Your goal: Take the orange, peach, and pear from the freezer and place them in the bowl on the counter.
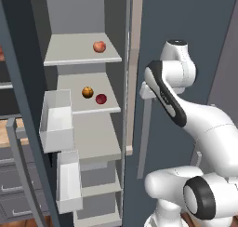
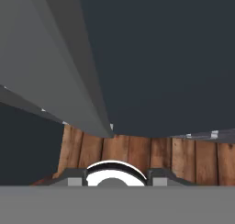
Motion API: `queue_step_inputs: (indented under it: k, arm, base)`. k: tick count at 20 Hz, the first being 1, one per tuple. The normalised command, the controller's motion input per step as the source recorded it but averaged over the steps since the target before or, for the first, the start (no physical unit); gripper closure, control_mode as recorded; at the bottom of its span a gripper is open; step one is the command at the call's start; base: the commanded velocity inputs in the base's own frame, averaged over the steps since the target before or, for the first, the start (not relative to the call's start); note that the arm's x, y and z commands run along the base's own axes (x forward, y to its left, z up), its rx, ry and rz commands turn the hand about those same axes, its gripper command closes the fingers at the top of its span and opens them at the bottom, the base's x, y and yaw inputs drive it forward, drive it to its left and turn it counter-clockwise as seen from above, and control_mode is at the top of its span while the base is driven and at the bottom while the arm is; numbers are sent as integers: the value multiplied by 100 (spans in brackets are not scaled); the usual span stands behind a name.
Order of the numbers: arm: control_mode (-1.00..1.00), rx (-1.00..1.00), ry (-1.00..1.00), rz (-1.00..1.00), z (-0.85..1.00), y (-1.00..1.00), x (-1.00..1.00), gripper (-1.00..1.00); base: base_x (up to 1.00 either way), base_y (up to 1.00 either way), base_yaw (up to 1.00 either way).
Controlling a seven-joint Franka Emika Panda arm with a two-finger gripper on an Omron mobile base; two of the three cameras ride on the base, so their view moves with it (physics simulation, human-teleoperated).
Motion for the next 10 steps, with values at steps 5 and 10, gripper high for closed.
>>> queue_step_inputs:
  k: [5,10]
  arm:
    - [-100,0,0,0,-1,0,-26,-100]
    - [-100,0,-2,0,0,0,-24,-100]
  base:
    - [0,0,0]
    - [0,0,0]
